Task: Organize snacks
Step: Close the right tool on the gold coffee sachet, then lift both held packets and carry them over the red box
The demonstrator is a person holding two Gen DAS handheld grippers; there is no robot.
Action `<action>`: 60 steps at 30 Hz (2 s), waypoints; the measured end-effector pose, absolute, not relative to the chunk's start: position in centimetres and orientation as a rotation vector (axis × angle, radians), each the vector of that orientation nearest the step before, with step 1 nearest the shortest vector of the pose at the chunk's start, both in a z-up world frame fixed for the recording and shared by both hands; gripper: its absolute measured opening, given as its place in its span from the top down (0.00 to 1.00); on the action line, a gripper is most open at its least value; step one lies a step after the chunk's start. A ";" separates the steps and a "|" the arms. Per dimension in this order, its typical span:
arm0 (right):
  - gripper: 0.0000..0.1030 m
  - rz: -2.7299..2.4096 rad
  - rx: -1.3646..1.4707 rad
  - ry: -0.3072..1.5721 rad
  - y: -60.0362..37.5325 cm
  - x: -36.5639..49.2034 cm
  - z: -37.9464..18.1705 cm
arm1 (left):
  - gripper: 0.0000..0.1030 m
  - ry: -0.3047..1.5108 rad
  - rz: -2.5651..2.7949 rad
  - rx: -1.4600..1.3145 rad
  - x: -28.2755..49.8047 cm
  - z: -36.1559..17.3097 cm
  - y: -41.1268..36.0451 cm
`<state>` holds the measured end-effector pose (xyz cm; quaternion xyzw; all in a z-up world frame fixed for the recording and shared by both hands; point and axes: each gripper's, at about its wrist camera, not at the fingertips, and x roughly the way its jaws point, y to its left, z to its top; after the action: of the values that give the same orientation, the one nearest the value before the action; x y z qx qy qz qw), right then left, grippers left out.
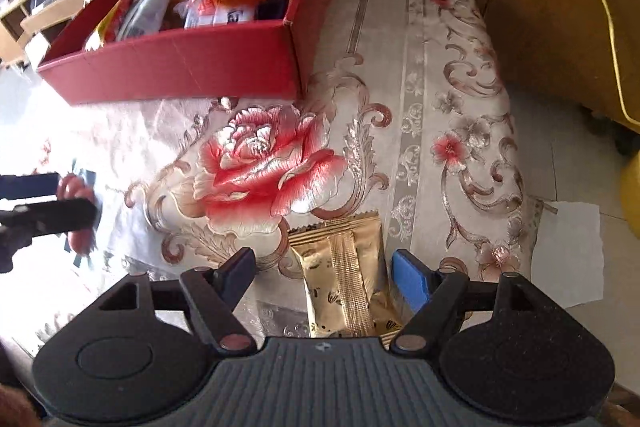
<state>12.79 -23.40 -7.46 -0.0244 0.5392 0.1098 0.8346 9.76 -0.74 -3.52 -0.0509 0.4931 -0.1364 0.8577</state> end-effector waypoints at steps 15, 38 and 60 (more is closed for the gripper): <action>0.61 0.238 -0.131 1.099 -22.0 10.6 -6.9 | 0.24 1.051 -0.321 -0.109 9.7 -3.7 -0.9; 0.62 0.303 0.005 0.982 -22.2 11.7 -3.1 | 0.24 1.016 -0.302 -0.235 11.0 -2.1 0.7; 0.62 0.338 0.061 0.870 -20.3 16.3 0.9 | 0.24 0.926 -0.297 -0.235 14.4 1.0 0.5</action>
<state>16.30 -20.27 0.91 0.0296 0.4193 0.1630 0.8926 14.41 0.51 0.96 -0.1127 0.4439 -0.1423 0.8775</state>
